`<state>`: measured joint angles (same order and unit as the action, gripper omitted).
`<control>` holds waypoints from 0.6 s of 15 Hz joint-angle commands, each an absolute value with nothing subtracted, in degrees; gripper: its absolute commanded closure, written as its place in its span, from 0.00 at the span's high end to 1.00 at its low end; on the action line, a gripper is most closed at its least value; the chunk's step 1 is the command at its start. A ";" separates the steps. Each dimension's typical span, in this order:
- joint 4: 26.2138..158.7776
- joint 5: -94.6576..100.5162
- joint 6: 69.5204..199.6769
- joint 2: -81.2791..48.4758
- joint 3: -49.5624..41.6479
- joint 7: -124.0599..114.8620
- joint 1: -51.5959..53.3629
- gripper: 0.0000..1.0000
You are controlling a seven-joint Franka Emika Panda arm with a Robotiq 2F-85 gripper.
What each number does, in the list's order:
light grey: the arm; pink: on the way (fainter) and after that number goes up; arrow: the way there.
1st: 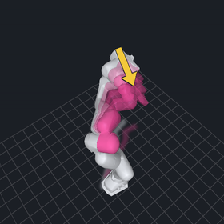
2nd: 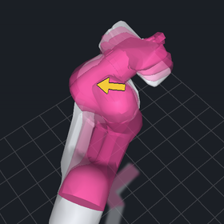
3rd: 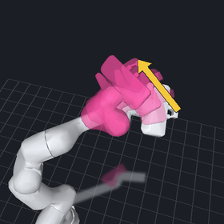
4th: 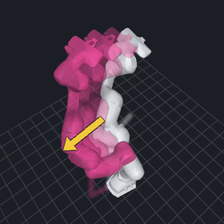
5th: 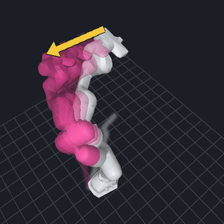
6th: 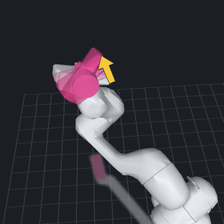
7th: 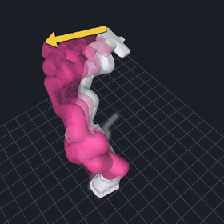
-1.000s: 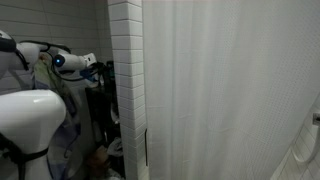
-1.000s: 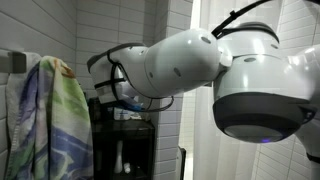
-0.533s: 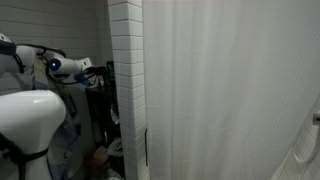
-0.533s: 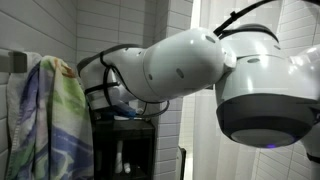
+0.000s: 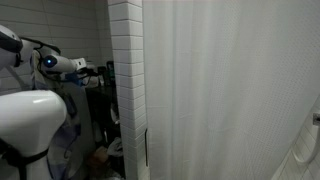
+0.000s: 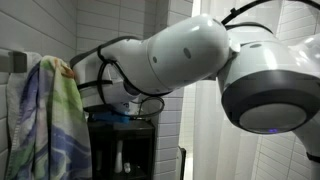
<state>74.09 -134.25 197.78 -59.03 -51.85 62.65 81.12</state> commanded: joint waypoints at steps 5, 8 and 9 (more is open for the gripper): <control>65.58 -135.19 198.17 -53.09 -40.37 63.67 73.92 1.00; 64.74 -135.57 198.22 -51.52 -36.41 63.58 71.67 1.00; 64.59 -135.55 198.20 -51.37 -35.83 63.45 71.33 1.00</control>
